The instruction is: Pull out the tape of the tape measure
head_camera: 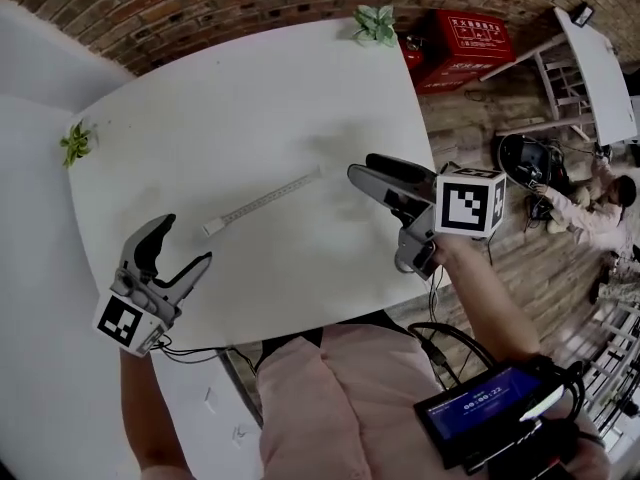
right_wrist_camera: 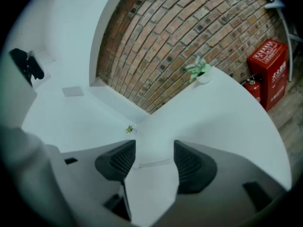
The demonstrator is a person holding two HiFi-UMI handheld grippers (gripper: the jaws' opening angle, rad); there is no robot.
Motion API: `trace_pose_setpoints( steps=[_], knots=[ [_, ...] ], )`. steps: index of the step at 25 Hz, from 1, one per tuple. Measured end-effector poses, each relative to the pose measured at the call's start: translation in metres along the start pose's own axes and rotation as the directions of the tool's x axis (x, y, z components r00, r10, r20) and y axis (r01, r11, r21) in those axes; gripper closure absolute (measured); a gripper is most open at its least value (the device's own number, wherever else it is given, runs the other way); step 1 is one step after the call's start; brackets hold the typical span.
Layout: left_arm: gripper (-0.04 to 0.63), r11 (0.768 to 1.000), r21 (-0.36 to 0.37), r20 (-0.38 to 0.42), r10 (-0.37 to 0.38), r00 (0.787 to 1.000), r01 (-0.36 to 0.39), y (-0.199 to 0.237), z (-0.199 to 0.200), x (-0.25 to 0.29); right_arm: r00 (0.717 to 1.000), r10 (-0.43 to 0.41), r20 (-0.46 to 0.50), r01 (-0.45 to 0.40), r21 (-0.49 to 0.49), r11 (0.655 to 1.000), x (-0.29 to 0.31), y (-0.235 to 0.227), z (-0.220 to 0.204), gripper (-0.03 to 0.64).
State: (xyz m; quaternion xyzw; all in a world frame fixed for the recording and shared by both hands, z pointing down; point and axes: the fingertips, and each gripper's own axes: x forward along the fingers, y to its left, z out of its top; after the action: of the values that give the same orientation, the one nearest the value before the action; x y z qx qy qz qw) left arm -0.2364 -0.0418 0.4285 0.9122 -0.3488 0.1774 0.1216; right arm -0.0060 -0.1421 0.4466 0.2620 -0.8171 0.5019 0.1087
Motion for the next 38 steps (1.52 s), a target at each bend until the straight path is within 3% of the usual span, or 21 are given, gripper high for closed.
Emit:
trace_pose_setpoints(
  steps=[4, 6, 9, 12, 15, 19, 22, 25, 28, 34, 38],
  knots=[
    [0.288, 0.999, 0.029, 0.082, 0.038, 0.996, -0.041, -0.015, 0.04, -0.008, 0.997, 0.055, 0.06, -0.049, -0.093, 0.994, -0.016, 0.038, 0.019, 0.367],
    [0.341, 0.996, 0.03, 0.14, 0.074, 0.987, -0.079, -0.023, 0.067, -0.014, 0.993, 0.086, 0.086, -0.075, -0.132, 0.988, -0.027, 0.06, 0.028, 0.374],
    [0.398, 0.985, 0.037, 0.232, 0.154, 0.96, -0.167, -0.027, 0.11, -0.025, 0.979, 0.147, 0.14, -0.114, -0.217, 0.97, -0.039, 0.093, 0.047, 0.396],
    [0.466, 0.955, 0.036, 0.265, 0.276, 0.924, -0.296, -0.029, 0.131, -0.035, 0.968, 0.143, 0.208, -0.069, -0.327, 0.942, -0.052, 0.118, 0.053, 0.435],
    [0.497, 0.913, -0.036, 0.293, 0.398, 0.87, -0.405, -0.031, 0.144, -0.045, 0.953, 0.109, 0.282, 0.017, -0.411, 0.911, -0.067, 0.139, 0.054, 0.483],
    [0.589, 0.82, -0.137, 0.323, 0.568, 0.757, -0.556, -0.027, 0.159, -0.059, 0.923, 0.122, 0.366, 0.072, -0.476, 0.877, -0.069, 0.164, 0.054, 0.581],
    [0.591, 0.761, -0.108, 0.35, 0.631, 0.692, -0.64, -0.031, 0.177, -0.06, 0.901, 0.124, 0.416, 0.126, -0.523, 0.843, -0.068, 0.176, 0.055, 0.611],
    [0.591, 0.718, -0.108, 0.358, 0.674, 0.646, -0.688, -0.035, 0.187, -0.06, 0.882, 0.11, 0.458, 0.204, -0.582, 0.787, -0.066, 0.183, 0.052, 0.611],
    [0.59, 0.701, -0.15, 0.363, 0.695, 0.621, -0.697, -0.036, 0.188, -0.059, 0.869, 0.115, 0.481, 0.242, -0.616, 0.75, -0.063, 0.191, 0.047, 0.611],
    [0.591, 0.663, -0.142, 0.352, 0.728, 0.589, -0.735, -0.04, 0.197, -0.056, 0.864, 0.119, 0.49, 0.266, -0.644, 0.717, -0.072, 0.197, 0.046, 0.611],
    [0.591, 0.655, -0.128, 0.359, 0.73, 0.581, -0.744, -0.037, 0.199, -0.058, 0.865, 0.106, 0.491, 0.286, -0.656, 0.699, -0.07, 0.196, 0.047, 0.612]
  ],
)
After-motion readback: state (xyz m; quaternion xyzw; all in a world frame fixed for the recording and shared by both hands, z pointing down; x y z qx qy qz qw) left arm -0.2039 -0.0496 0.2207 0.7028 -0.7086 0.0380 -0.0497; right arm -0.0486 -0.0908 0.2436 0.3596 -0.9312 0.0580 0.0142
